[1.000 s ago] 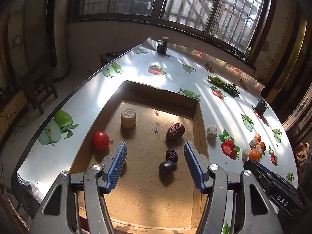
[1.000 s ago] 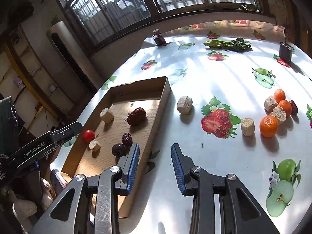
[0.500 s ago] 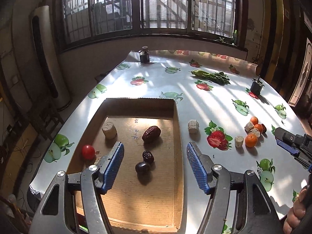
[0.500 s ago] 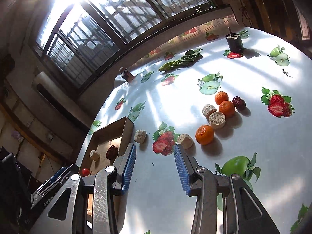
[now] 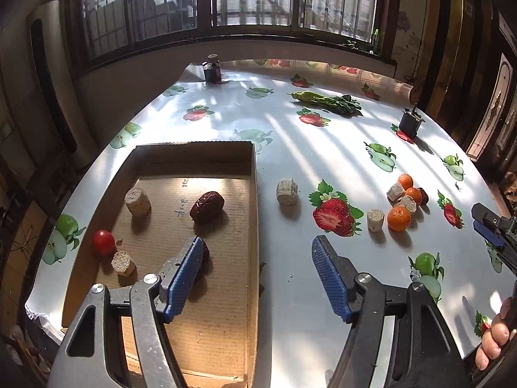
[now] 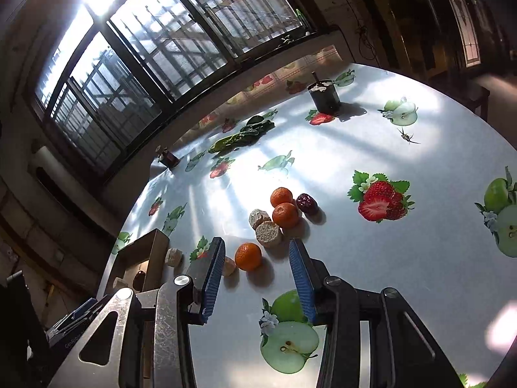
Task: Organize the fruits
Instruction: 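Move both open grippers from the box to the food cluster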
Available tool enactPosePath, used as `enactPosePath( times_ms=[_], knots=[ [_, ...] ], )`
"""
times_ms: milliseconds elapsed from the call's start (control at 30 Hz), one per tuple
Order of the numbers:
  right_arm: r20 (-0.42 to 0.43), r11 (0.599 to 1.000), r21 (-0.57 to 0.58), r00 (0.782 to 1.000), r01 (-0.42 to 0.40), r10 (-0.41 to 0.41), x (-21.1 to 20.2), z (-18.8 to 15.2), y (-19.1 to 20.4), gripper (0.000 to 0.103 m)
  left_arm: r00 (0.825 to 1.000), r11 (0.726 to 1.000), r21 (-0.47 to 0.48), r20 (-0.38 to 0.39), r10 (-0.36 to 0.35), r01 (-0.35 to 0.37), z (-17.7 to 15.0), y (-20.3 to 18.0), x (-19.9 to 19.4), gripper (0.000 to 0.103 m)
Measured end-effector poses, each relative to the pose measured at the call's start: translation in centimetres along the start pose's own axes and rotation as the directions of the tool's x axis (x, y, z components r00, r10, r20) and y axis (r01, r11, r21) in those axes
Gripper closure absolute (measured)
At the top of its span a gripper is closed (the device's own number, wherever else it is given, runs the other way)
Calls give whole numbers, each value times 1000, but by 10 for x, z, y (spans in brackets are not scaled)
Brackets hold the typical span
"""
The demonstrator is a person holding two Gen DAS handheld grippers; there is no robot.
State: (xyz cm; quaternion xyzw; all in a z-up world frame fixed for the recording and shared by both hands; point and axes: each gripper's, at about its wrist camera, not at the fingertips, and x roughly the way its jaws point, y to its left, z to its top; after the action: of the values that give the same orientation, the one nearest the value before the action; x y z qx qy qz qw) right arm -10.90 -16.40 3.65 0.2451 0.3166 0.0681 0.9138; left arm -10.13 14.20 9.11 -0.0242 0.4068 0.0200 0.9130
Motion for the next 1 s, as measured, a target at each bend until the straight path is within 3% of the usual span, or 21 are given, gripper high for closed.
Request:
enactPosePath(
  times_ms=[167, 300, 467, 567, 633, 700, 833, 1000],
  knots=[
    [-38, 999, -13, 999, 31, -31, 8, 2, -12, 58, 998, 999, 3, -44, -41, 41, -1, -10, 14, 33],
    [-51, 998, -6, 997, 56, -56, 11, 7, -24, 59, 989, 993, 5, -90, -114, 115, -3, -23, 22, 33],
    [-83, 991, -42, 988, 129, -132, 11, 33, -42, 59, 977, 983, 18, -117, -178, 181, -2, -42, 28, 33],
    [-170, 967, -160, 960, 196, -223, 36, 56, -40, 56, 957, 969, -31, -156, -246, 244, 5, -54, 41, 33],
    [-169, 947, -215, 946, 237, -275, 56, 63, -40, 56, 936, 953, -57, -179, -305, 299, 9, -66, 50, 33],
    [-194, 953, -222, 949, 204, -248, 79, 67, -41, 56, 926, 945, -55, -193, -326, 321, 10, -78, 60, 33],
    [-207, 971, -187, 960, 150, -188, 113, 66, -44, 57, 935, 951, -47, -175, -308, 304, 16, -92, 78, 33],
    [-187, 980, -177, 974, 94, -128, 127, 63, -38, 57, 926, 946, -47, -194, -323, 320, 20, -103, 105, 37]
  ],
)
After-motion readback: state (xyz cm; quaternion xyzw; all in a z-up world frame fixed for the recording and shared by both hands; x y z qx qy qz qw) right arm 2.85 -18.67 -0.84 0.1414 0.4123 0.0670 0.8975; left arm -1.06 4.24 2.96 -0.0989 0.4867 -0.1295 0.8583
